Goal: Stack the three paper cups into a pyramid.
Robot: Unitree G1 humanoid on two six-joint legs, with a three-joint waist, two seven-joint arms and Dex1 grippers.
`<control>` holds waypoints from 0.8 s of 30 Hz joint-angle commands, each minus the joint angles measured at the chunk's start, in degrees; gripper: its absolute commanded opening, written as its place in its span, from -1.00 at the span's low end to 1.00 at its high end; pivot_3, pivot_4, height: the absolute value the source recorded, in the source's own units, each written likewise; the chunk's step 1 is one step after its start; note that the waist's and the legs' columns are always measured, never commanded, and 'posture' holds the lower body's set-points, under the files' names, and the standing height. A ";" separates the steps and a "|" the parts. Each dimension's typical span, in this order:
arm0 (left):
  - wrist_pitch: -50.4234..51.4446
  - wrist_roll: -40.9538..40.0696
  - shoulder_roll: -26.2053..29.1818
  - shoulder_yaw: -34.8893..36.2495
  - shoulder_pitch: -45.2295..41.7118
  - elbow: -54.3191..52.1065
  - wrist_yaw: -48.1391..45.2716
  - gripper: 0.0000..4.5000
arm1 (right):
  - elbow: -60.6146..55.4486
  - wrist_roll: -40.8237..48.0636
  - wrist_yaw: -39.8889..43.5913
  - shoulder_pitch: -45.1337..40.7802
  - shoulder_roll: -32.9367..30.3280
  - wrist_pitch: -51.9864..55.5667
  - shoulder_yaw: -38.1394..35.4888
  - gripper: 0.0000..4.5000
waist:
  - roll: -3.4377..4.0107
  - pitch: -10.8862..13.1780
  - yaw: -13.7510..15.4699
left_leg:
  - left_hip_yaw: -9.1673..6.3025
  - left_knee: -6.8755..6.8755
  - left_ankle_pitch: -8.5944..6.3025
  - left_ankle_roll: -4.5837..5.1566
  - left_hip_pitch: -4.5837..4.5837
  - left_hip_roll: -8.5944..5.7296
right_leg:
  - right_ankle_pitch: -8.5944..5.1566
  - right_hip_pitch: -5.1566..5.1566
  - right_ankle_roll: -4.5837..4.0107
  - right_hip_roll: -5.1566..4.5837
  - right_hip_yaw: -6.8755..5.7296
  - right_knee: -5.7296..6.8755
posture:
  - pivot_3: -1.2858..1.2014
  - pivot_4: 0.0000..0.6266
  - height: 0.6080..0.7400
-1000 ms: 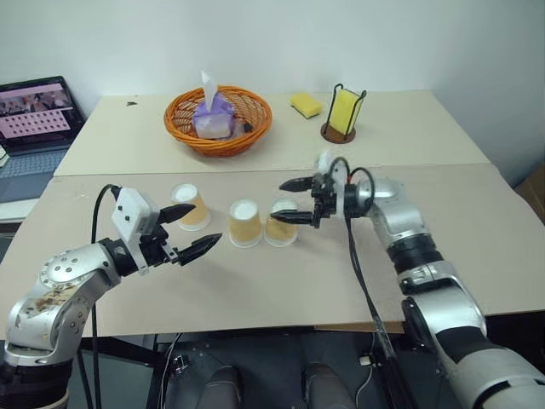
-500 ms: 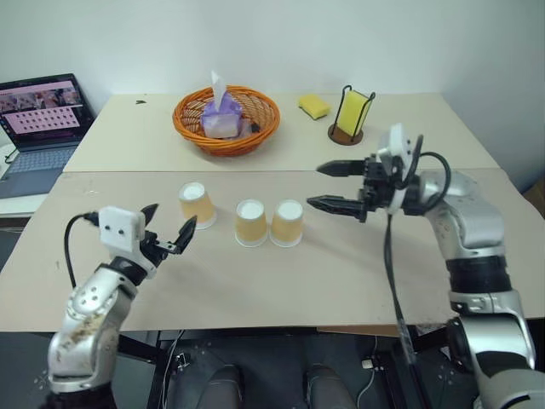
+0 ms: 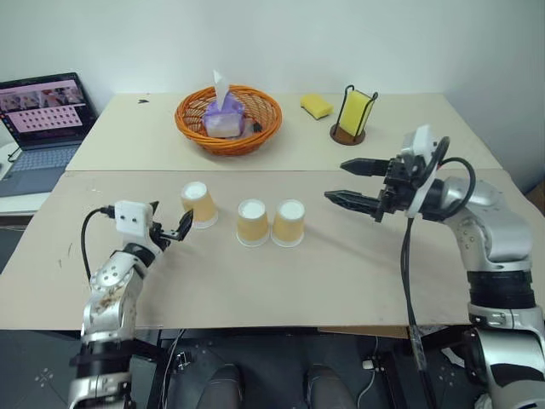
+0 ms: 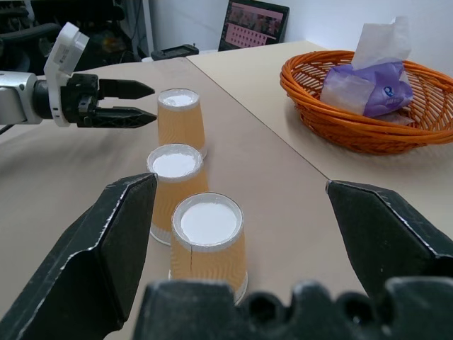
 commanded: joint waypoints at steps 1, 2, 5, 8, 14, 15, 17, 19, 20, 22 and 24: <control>-1.86 0.28 0.85 -1.85 -3.39 2.38 -3.34 1.00 | -2.78 1.96 -0.83 0.44 -0.96 0.03 -2.16 0.97 | 0.00 0.00 -0.02 | 0.00 0.00 0.00 0.00 -0.01 0.00 | 0.00 0.00 0.00 0.00 0.00 -0.01 | 0.03 -0.52 1.00; -1.77 0.16 0.83 -2.43 -4.12 2.68 -4.20 1.00 | -2.91 2.07 -1.06 0.57 -1.02 0.03 -2.14 0.97 | 0.00 0.00 -0.04 | 0.00 0.00 0.00 0.00 -0.01 0.00 | 0.00 -0.01 0.00 0.00 0.00 -0.01 | 0.03 -0.52 1.00; -1.00 -0.46 0.74 -3.37 -5.75 2.95 -5.73 1.00 | -3.28 2.52 -1.58 0.95 -1.15 -0.03 -2.26 0.97 | 0.00 0.00 -0.18 | -0.01 -0.01 0.00 0.00 -0.03 0.01 | 0.00 -0.04 0.00 0.01 0.00 0.01 | 0.03 -0.52 1.00; -0.47 -0.80 0.92 -3.82 -7.05 3.20 -6.80 1.00 | -3.58 2.80 -2.11 1.39 -1.23 -0.24 -2.22 0.97 | 0.00 0.00 -0.20 | -0.02 0.00 0.00 0.00 -0.02 0.01 | 0.00 -0.03 0.00 0.01 0.00 0.02 | 0.03 -0.52 1.00; -0.78 -0.09 1.35 -3.96 -10.52 6.66 -7.68 1.00 | -3.56 2.71 -2.74 1.75 -1.25 -0.66 -2.02 0.97 | -0.01 0.00 -0.17 | -0.02 0.01 0.00 0.00 -0.02 0.00 | 0.00 -0.03 0.00 0.01 -0.01 0.02 | 0.03 -0.52 1.00; -1.07 0.19 1.33 -4.26 -11.15 7.63 -7.93 1.00 | -3.56 2.65 -2.76 1.78 -1.26 -0.75 -1.93 0.97 | -0.01 0.00 -0.16 | -0.02 0.01 0.00 0.00 -0.02 0.00 | 0.00 -0.03 0.01 0.01 0.00 0.02 | 0.03 -0.52 1.00; -1.50 0.61 1.23 -4.74 -12.08 9.03 -8.30 1.00 | -3.57 2.63 -2.80 1.81 -1.24 -0.83 -1.85 0.97 | -0.01 0.00 -0.17 | -0.03 0.01 0.00 0.00 -0.02 0.00 | 0.00 -0.03 0.01 0.01 -0.01 0.02 | 0.03 -0.52 1.00; -1.63 1.10 1.15 -5.16 -12.89 10.21 -8.49 1.00 | -3.36 2.57 -2.74 1.73 -1.25 -0.91 -1.79 0.97 | -0.01 0.01 -0.16 | -0.02 0.00 0.00 0.00 -0.03 0.00 | 0.00 -0.03 0.01 0.01 -0.01 0.02 | 0.03 -0.52 1.00; -1.80 1.28 1.10 -5.23 -13.24 10.74 -8.58 1.00 | -3.34 2.54 -2.75 1.73 -1.27 -0.92 -1.77 0.97 | -0.01 0.01 -0.17 | -0.03 0.01 0.00 0.00 -0.04 0.00 | 0.00 -0.03 0.01 0.01 -0.01 0.01 | 0.03 -0.52 1.00; -2.18 1.53 1.04 -5.34 -13.79 11.58 -8.62 1.00 | -3.12 2.39 -2.75 1.65 -1.30 -1.04 -1.73 0.97 | -0.01 0.01 -0.20 | -0.03 0.01 0.00 0.00 -0.04 0.00 | 0.00 -0.04 0.01 0.01 -0.02 0.01 | 0.03 -0.52 1.00; -2.88 1.52 0.92 -5.23 -14.20 12.14 -8.66 0.76 | -2.88 2.39 -2.88 1.49 -1.25 -1.02 -1.82 1.00 | -0.01 0.01 -0.20 | -0.03 0.00 0.00 0.00 -0.04 0.00 | 0.00 -0.04 0.01 0.01 -0.02 0.02 | 0.03 -0.52 1.00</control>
